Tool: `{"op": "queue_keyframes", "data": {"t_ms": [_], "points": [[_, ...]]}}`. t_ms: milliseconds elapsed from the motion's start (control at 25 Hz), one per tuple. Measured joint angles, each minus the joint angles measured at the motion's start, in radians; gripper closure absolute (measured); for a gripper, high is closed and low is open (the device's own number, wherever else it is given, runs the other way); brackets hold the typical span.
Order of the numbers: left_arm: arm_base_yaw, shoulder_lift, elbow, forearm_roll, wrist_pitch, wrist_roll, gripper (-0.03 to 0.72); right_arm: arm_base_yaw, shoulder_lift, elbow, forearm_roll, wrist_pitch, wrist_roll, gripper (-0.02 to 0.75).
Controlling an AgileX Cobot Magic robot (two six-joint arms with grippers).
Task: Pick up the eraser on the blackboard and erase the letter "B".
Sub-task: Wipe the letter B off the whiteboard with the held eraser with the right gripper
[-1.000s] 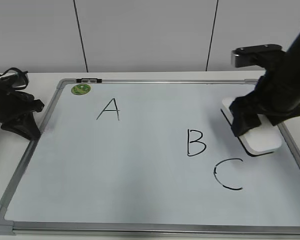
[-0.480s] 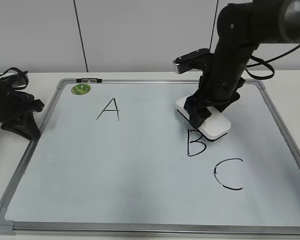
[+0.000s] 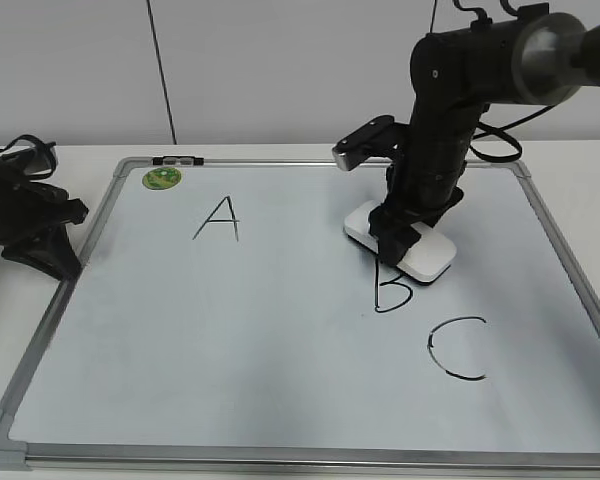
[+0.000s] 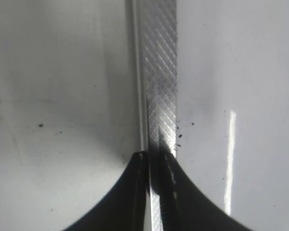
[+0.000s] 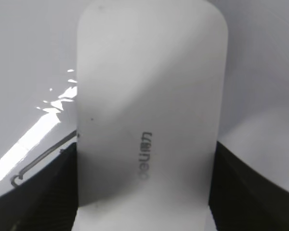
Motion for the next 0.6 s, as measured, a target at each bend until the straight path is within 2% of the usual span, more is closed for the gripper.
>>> {"op": "queue_keyframes", "data": {"t_ms": [400,600], "points": [[0.000,0.000,0.000,0.000,0.000,0.000,0.656,-0.067,0.010,0.000,0.034,-0.002,-0.049,0.201],[0.000,0.000,0.000,0.000,0.000,0.000,0.656,-0.072,0.021,0.000,0.049,-0.002,-0.061,0.201]]}}
